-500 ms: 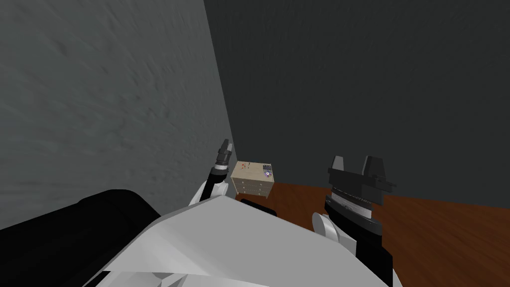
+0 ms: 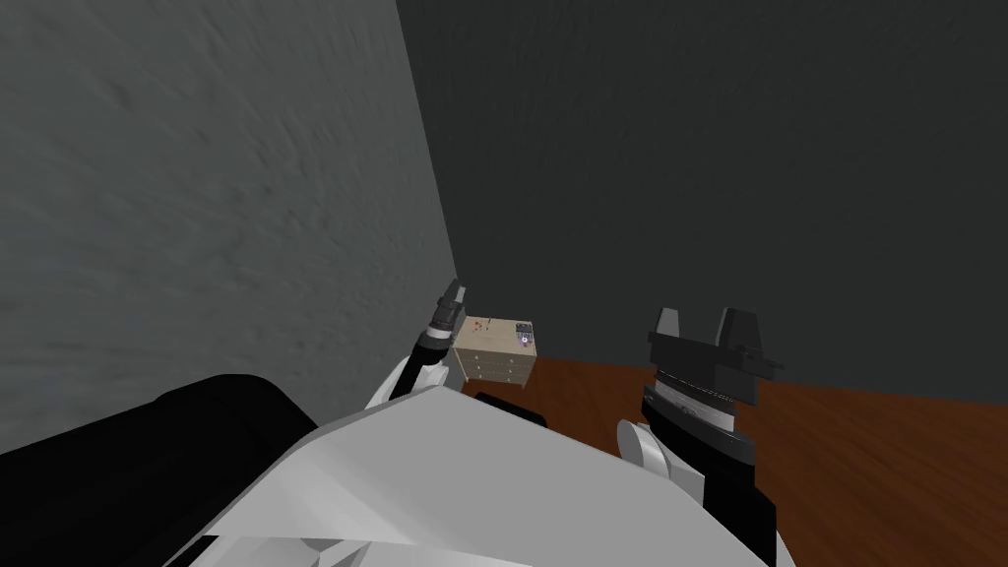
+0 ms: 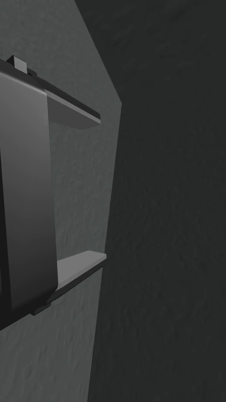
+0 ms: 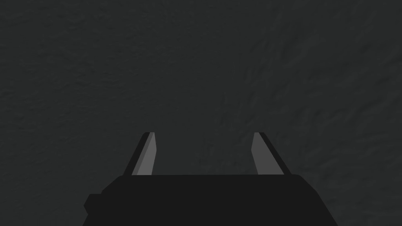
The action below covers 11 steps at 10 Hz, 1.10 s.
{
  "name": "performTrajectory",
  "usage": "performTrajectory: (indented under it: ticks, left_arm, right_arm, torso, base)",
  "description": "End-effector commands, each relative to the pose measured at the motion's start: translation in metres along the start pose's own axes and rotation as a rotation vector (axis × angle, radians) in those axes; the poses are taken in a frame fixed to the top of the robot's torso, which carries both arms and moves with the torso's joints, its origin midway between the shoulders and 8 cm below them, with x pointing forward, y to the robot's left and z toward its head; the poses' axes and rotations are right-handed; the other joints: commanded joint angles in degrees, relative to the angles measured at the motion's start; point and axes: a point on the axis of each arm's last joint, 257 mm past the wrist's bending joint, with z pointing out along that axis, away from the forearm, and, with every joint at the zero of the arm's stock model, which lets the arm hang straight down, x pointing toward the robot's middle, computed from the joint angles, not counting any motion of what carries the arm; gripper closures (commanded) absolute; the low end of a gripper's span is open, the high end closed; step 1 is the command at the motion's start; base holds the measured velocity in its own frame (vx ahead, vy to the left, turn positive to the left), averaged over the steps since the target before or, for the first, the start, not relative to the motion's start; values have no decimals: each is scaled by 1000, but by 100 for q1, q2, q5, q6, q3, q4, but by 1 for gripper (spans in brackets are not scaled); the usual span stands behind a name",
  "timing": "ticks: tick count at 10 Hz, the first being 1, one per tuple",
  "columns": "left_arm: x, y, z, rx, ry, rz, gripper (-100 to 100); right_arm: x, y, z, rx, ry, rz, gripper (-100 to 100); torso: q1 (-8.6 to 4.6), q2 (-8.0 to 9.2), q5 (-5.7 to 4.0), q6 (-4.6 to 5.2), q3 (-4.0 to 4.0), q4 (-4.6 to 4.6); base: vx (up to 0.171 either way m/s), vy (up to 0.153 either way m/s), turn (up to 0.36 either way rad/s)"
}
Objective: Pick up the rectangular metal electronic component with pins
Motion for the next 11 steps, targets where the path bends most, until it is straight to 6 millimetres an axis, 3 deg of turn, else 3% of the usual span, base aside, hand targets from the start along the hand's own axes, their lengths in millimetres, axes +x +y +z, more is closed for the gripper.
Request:
performTrajectory:
  ticks: [1,6,8,9,11]
  left_arm:
    - [13,5,-3,-12,49,-9,-100]
    - [46,21,-18,-56,177,-31,-100]
    - [70,37,-33,-109,253,-58,-100]
    - [71,37,-34,-108,267,-52,-100]
    - [96,57,-56,-178,350,-80,-100]
  right_arm:
    - [0,0,0,0,0,0,0]
    - [0,0,0,0,0,0,0]
    - [0,0,0,0,0,0,0]
    - [0,0,0,0,0,0,0]
    - [0,0,0,0,0,0,0]
  torso:
    - [0,0,0,0,0,0]
    - [-2,-1,-1,1,0,0]
    - [8,-14,1,0,-8,-3]
    - [2,-9,0,1,-6,-2]
    - [7,-9,1,0,-5,-2]
  base:
    - [-35,-109,-50]
    - [-26,-96,-61]
    - [-1,-95,-105]
    - [-15,-82,-48]
    - [-5,-100,-135]
